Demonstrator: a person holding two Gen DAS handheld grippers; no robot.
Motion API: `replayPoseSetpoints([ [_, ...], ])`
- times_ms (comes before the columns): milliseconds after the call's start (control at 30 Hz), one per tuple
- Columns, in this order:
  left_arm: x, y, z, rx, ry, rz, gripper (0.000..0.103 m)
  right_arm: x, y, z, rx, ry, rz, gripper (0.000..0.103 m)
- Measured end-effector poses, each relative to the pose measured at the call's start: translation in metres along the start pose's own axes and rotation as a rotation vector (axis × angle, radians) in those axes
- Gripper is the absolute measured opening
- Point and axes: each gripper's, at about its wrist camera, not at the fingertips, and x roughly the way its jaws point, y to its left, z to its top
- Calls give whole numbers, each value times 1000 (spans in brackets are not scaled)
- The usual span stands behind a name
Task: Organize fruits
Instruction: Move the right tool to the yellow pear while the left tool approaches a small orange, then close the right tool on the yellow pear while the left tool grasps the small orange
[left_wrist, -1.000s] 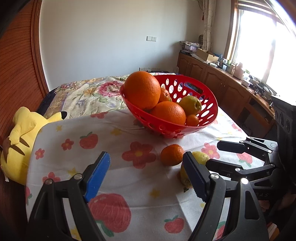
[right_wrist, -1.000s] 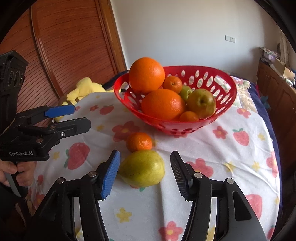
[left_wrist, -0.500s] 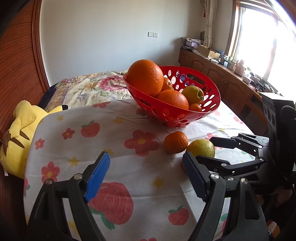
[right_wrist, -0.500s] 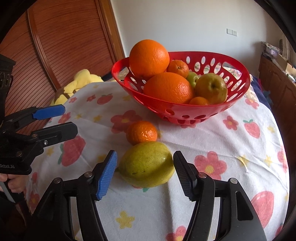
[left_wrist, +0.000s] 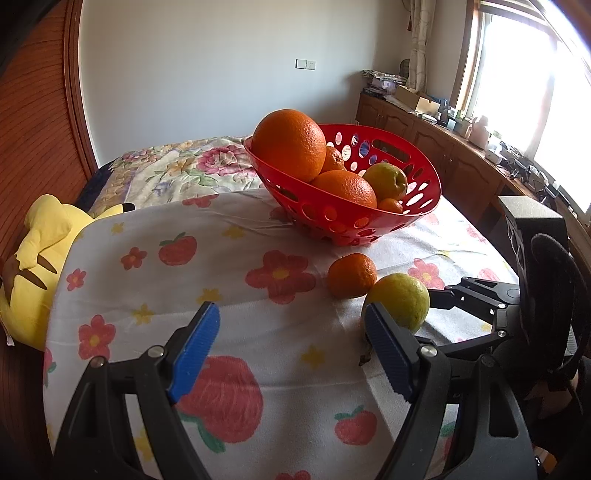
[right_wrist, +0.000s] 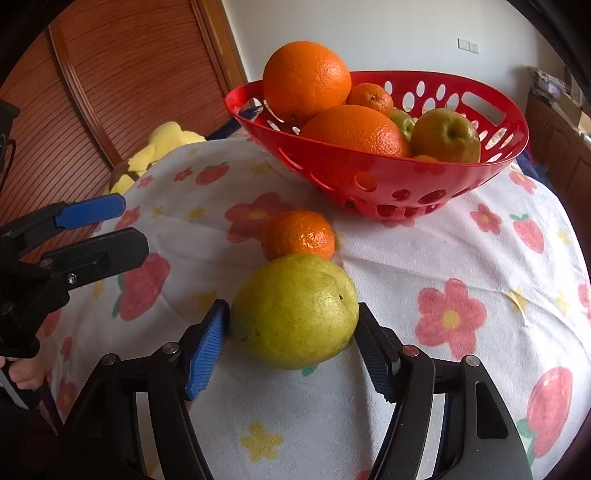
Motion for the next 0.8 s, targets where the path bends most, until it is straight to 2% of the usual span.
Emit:
replayPoseSetpoints([
  [267,6,-4,1,7,9,-5,81,-10,-6,-9,3,-24,-3,68],
  [733,37,-44,11,57,57,-58,80,-50,-41,-22,23,-60,-22,68],
  [800,40,-46,13,52,59,-61,73,-53,-45,-24,30,-62,-25,68],
])
